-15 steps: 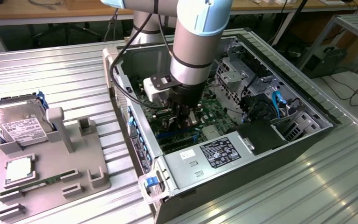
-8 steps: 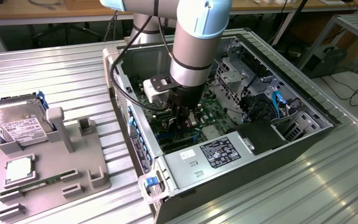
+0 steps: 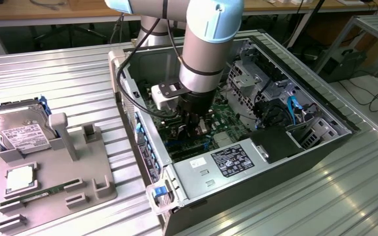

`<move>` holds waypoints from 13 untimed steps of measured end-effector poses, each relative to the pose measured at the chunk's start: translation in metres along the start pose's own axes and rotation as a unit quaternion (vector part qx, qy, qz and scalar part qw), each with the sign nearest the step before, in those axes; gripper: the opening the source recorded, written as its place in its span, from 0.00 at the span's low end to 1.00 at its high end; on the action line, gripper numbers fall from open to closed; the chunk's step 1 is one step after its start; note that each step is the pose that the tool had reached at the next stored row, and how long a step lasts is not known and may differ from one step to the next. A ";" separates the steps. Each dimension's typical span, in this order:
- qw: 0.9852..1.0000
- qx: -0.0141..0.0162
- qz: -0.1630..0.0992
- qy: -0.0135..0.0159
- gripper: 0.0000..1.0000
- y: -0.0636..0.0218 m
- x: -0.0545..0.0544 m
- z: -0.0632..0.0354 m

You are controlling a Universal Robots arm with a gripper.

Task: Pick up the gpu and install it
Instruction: 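Insert the gpu into the slot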

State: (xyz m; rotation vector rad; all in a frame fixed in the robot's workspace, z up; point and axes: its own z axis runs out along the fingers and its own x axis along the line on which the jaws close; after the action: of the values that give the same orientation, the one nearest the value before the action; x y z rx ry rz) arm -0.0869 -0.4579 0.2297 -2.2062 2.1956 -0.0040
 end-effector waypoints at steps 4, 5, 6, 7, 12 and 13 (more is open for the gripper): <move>1.000 0.000 0.000 0.000 0.27 0.0003 0.000 0.0038; 1.000 0.000 0.000 0.000 0.27 0.0003 0.000 0.0041; 1.000 0.000 0.000 0.000 0.27 0.0003 0.000 0.0041; 1.000 0.000 0.000 0.000 0.27 0.0003 0.000 0.0041; 1.000 0.002 0.000 -0.002 0.27 0.0003 0.000 0.0048; 1.000 0.001 0.000 -0.001 0.29 0.0004 0.000 0.0042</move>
State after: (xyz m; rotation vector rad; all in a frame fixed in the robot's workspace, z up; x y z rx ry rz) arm -0.0871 -0.4578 0.2255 -2.2041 2.1935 -0.0055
